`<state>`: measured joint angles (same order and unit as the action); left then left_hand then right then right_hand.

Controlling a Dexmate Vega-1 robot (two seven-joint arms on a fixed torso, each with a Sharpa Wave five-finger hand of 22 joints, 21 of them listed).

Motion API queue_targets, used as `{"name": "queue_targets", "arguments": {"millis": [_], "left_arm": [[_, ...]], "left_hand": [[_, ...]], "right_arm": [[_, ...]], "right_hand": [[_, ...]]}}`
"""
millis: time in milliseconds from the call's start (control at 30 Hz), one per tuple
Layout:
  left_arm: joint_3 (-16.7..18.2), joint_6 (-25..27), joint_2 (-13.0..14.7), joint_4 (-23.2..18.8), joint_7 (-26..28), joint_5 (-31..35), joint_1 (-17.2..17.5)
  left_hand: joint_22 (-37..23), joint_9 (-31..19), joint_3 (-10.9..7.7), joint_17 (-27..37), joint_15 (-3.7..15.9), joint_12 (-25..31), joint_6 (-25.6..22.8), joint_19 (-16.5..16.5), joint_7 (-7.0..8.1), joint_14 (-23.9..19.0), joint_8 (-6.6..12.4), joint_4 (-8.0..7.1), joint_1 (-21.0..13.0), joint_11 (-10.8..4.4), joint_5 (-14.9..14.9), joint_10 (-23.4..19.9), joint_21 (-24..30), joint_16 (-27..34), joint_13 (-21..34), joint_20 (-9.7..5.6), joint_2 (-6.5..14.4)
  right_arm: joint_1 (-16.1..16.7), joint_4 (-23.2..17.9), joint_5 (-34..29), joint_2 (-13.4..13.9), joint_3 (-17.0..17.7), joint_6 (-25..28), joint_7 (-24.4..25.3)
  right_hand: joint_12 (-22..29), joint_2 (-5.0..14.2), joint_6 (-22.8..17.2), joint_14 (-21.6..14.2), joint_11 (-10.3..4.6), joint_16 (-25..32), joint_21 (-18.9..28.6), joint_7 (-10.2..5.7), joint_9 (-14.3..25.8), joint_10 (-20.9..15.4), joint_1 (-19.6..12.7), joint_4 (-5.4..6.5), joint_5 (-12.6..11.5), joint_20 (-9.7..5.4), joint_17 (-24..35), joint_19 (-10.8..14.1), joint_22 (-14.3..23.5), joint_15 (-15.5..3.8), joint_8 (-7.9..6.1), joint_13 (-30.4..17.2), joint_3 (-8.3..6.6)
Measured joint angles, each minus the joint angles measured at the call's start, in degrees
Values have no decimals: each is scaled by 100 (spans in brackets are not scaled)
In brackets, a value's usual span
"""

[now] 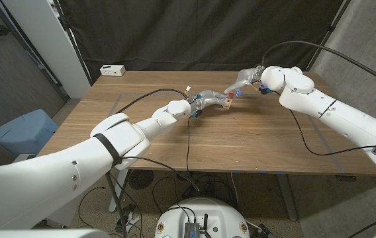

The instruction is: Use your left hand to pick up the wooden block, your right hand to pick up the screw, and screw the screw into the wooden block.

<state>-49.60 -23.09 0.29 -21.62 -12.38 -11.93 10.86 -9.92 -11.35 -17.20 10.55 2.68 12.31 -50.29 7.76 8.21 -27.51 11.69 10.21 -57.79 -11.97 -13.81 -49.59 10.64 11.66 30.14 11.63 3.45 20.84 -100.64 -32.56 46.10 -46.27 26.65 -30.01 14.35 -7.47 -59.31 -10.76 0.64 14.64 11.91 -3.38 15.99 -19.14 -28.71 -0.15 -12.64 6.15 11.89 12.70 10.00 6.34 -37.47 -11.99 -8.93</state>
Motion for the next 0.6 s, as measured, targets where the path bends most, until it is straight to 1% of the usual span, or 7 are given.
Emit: {"name": "queue_targets", "arguments": {"millis": [33,167,233,300,400,567,600], "left_arm": [[-1,12,0,1,-3,-2,-1],[-13,31,-2,9,-6,-5,-19],[-18,50,-3,13,-7,-8,-27],[-22,61,-3,16,-7,-10,-34],[-25,70,-5,19,-7,-15,-39],[-30,104,-12,24,2,-32,-50],[-33,109,-14,26,7,-35,-53]], "left_hand": [[1,0,0,0,0,0,0,-2,0,0,0,0,0,0,0,0,0,0,0,-2,0],[6,0,0,0,0,0,0,5,1,0,-2,0,0,-13,0,-12,0,0,-2,4,0],[6,1,0,0,0,0,0,14,1,0,-2,0,0,-22,0,-21,0,0,-3,12,1],[6,1,0,0,0,0,-1,14,2,0,-3,0,1,-22,0,-22,0,0,-3,12,1],[-4,1,0,-4,0,-1,-1,15,2,0,-3,0,1,-22,0,-21,0,0,-3,12,1],[-12,2,0,-16,0,-2,-7,15,9,0,-9,0,5,-22,0,-21,0,0,-1,12,5],[-12,3,0,-16,0,-3,-7,15,10,0,-9,0,5,-22,1,-21,0,0,-1,11,5]], "right_arm": [[3,-31,0,3,1,4,0],[41,-82,9,22,38,80,31],[85,-130,25,47,86,125,61],[122,-173,55,65,123,161,98],[171,-220,117,85,179,215,167],[309,-329,248,128,336,294,287],[338,-348,334,136,370,348,368]], "right_hand": [[-27,-9,35,0,0,0,0,30,-16,0,9,10,0,0,0,0,0,0,9,0,10],[-84,-12,320,0,52,-23,0,71,-57,52,93,24,0,0,0,0,0,0,141,0,71],[-87,8,440,-28,53,-24,0,81,-83,54,127,24,0,0,0,0,0,32,188,0,71],[-123,17,556,-23,114,-24,0,102,-75,76,170,42,0,4,0,-4,0,95,214,0,89],[-152,11,744,-42,155,-45,-6,120,-50,115,203,48,0,70,0,0,0,155,273,0,95],[-189,33,1095,-64,249,-67,-26,171,-13,167,224,48,-32,93,-19,-12,0,192,376,0,94],[-188,65,1158,-69,266,-67,-26,175,-13,185,256,47,-32,95,-19,-10,0,197,392,0,94]]}}
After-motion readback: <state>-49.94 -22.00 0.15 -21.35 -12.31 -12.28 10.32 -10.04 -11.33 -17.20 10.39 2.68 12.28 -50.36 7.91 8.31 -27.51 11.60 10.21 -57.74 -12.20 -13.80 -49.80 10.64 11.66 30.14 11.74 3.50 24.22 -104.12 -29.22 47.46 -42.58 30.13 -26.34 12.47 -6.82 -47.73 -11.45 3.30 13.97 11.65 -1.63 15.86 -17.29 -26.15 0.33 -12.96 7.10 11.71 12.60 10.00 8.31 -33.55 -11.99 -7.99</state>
